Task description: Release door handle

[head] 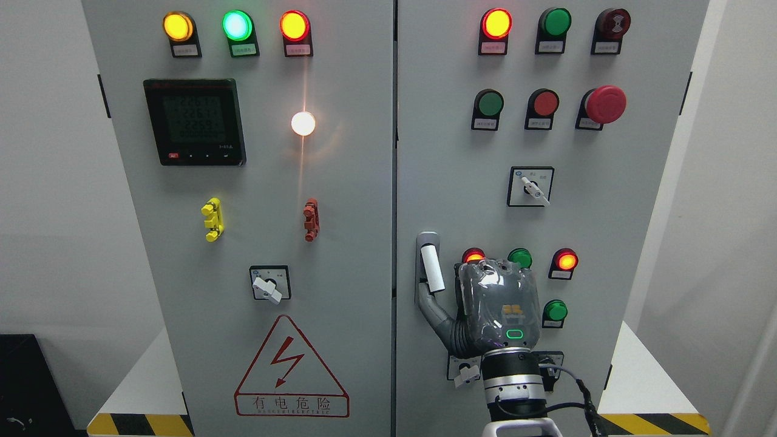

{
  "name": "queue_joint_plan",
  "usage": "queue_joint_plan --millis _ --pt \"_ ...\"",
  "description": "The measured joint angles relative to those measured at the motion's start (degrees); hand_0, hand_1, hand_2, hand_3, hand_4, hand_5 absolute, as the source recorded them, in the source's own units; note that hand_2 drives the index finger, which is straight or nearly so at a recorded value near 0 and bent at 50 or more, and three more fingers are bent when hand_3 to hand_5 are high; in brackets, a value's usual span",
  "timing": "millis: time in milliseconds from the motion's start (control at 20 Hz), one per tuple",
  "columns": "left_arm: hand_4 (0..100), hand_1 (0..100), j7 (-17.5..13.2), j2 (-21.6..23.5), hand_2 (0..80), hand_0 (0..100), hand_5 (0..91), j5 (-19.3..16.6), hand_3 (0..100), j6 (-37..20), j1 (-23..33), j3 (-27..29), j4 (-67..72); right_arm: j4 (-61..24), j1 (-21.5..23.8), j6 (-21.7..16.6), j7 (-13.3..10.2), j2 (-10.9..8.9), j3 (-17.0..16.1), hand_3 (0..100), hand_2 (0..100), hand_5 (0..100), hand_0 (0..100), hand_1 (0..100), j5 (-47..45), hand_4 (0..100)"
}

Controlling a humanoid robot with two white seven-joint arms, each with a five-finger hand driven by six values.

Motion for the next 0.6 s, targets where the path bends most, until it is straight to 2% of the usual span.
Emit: queue_joint_plan --millis 601 --pt "0 56 0.0 0.0 0.0 12 0.0 0.0 0 0.0 0.0 0.0 0.0 -0.5 0.4 0.3 -0.1 0.0 0.0 100 95 100 50 32 0.0 100"
